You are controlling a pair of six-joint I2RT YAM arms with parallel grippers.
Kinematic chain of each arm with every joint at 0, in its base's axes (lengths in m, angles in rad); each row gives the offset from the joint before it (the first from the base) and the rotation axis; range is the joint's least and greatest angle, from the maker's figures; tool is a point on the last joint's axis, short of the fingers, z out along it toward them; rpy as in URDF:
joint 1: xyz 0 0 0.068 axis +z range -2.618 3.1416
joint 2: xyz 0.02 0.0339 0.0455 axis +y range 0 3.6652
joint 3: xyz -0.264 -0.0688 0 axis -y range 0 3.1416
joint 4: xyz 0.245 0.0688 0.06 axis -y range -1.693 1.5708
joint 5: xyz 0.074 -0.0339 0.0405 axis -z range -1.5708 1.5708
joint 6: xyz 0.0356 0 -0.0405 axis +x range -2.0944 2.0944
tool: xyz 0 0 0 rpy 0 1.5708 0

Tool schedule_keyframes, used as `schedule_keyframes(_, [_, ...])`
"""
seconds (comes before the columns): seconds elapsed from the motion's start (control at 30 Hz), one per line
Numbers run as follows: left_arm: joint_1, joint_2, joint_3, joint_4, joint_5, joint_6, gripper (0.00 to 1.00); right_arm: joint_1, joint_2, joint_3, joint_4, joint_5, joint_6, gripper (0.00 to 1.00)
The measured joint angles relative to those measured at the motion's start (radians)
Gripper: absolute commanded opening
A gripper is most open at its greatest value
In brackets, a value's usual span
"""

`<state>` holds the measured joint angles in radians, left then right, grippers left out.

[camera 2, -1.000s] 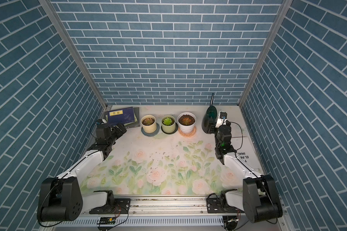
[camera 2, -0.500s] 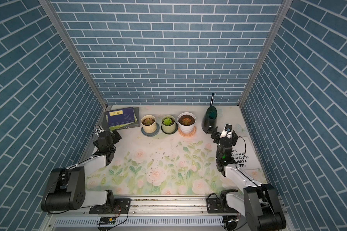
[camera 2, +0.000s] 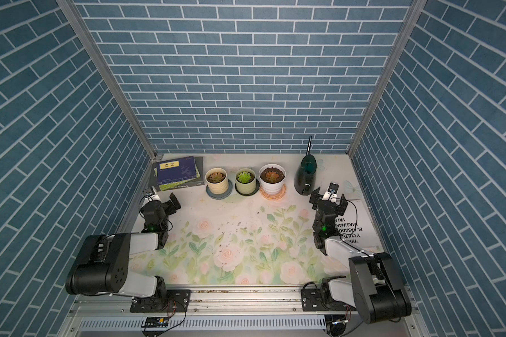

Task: Water the succulent around the soil edge
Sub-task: Reset both arms

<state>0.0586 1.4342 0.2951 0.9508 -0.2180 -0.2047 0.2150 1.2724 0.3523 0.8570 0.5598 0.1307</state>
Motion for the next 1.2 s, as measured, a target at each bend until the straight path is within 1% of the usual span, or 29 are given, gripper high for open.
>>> schedule_keyframes(0.1, [0.000,-0.013,-0.032,0.059,0.019,0.012,1.00,0.000,0.021,0.000,0.014,0.011,0.000,1.00])
schedule_keyframes(0.4, [-0.001,-0.012,-0.044,0.153,0.105,0.056,1.00,-0.005,0.033,0.000,0.042,0.037,-0.002,0.99])
schedule_keyframes(0.47, [-0.013,0.004,-0.050,0.187,0.121,0.082,1.00,-0.006,0.033,-0.003,0.058,0.038,-0.008,0.99])
schedule_keyframes(0.53, [-0.046,0.045,-0.061,0.243,0.125,0.114,1.00,-0.008,0.033,-0.012,0.082,0.038,-0.017,0.99])
schedule_keyframes(0.63, [-0.085,0.075,-0.077,0.262,0.120,0.143,1.00,-0.014,0.033,-0.034,0.119,0.032,-0.034,0.99])
schedule_keyframes(0.87, [-0.089,0.078,-0.084,0.305,0.088,0.161,1.00,-0.037,0.048,-0.059,0.212,-0.048,-0.075,0.99])
schedule_keyframes(1.07, [-0.090,0.078,-0.084,0.313,0.082,0.166,1.00,-0.049,0.064,-0.001,0.130,-0.162,-0.096,0.99])
schedule_keyframes(1.2, [-0.090,0.078,-0.084,0.313,0.080,0.168,1.00,-0.061,0.063,-0.011,0.132,-0.173,-0.122,0.99])
